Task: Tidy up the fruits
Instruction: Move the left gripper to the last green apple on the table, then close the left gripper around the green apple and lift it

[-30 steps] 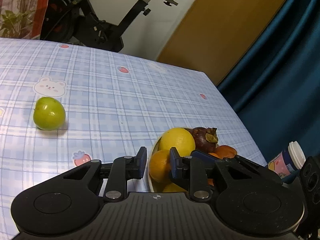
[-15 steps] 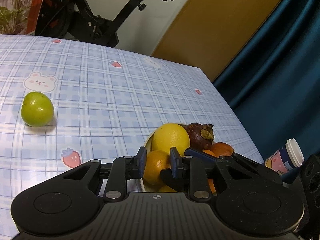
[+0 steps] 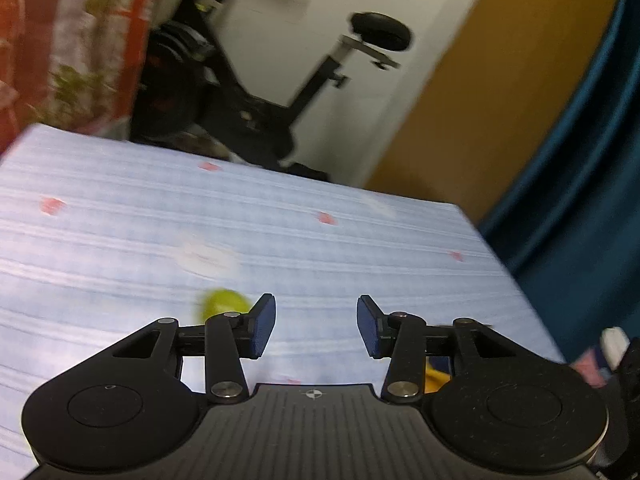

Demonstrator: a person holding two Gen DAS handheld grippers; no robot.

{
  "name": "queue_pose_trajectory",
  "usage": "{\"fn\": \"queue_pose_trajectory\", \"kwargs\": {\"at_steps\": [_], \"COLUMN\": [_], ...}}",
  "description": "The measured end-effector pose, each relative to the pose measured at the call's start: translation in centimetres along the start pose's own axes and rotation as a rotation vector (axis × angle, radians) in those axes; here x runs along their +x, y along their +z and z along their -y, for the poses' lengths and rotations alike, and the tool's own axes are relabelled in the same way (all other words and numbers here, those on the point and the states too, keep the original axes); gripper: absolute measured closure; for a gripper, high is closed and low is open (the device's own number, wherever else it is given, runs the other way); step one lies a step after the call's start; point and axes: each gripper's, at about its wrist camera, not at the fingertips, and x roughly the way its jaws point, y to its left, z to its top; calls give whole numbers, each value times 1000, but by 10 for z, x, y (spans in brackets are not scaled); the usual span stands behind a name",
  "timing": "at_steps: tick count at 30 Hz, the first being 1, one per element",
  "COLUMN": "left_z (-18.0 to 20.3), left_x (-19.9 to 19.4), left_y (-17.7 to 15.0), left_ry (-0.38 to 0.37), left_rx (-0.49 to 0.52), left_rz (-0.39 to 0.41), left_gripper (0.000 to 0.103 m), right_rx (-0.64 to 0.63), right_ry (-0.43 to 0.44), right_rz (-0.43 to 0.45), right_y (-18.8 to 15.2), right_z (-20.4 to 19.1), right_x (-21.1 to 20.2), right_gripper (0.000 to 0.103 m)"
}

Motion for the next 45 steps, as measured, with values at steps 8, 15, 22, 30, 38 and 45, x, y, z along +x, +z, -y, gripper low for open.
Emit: {"fn": "queue_pose_trajectory", "kwargs": {"at_steps": [8,15,22,30,38,45], "left_z": [-51,-69,-71,-81,-85,-78], "left_x": [-7,22,44,58,68,69], "left_y": [18,20,12,2,-4,-7], "left_ry": [84,33,-28,-88,-119,-135], "left_rx": [26,-35,-48,-80,-102,-106], "left_rz": [-22,-50,-87,-131,-150,-154], "left_gripper": [50,38,38,38,39,53], "right_rx": [-107,-177,-241,-292,-275,-246], "right_ry": [55,99,85,62,83,92], "right_rz": [-35,-106,-190,-266,-337,-347], "right_y": [20,32,45,51,51,50], "right_z": [-27,-42,-60,-60,-53,-52], "right_x": [40,90,119,149,176,180], "right_gripper": [51,47,45,45,48,53]}}
